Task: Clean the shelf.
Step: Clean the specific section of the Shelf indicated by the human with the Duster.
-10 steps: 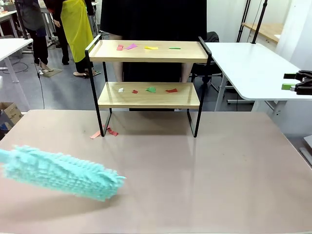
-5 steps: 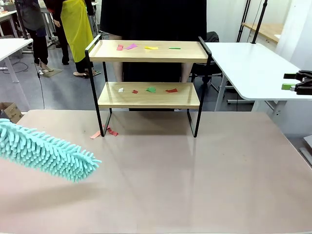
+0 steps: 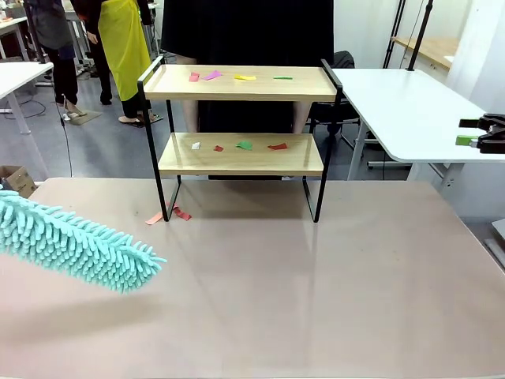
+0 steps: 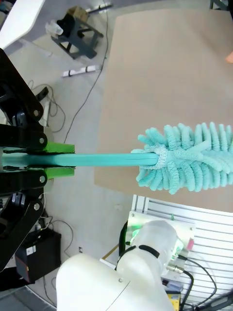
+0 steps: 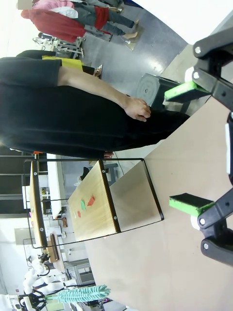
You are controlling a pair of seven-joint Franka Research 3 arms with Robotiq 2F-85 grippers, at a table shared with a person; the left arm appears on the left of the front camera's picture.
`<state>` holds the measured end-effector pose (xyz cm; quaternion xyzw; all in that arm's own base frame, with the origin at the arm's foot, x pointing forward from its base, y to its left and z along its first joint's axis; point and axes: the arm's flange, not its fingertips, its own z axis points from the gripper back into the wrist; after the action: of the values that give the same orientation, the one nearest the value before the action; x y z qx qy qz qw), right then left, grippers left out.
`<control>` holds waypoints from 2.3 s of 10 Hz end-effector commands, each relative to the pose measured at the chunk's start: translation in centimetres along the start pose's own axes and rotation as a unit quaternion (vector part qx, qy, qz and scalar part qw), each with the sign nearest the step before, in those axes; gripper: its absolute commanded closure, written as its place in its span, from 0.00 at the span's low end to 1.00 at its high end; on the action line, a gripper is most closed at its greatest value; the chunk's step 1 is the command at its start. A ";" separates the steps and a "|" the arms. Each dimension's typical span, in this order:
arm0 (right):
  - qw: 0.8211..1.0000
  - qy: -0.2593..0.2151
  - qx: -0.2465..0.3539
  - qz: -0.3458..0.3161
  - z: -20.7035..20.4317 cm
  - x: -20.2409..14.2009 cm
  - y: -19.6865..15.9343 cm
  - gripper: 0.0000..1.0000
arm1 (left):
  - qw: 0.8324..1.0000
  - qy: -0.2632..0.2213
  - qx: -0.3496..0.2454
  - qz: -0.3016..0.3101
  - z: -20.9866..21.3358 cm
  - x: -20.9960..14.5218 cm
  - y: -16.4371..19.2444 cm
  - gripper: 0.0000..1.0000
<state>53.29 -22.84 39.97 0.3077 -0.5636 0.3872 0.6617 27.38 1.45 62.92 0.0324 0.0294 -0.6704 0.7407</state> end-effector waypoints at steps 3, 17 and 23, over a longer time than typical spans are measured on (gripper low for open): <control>1.000 -0.001 -0.001 0.003 -0.2 0.3 0.0 0.00 | 1.000 0.003 -0.001 0.007 0.2 0.0 -0.4 0.87; 1.000 -0.001 -0.001 0.003 -0.2 0.3 0.0 0.00 | 1.000 0.003 -0.001 0.007 0.2 0.0 -0.4 0.87; 1.000 -0.001 -0.001 0.003 -0.2 0.3 0.0 0.00 | 1.000 0.003 -0.001 0.007 0.2 0.0 -0.4 0.87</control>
<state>53.29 -22.84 39.96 0.3077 -0.5636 0.3872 0.6617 27.37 1.46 62.92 0.0323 0.0296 -0.6703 0.7408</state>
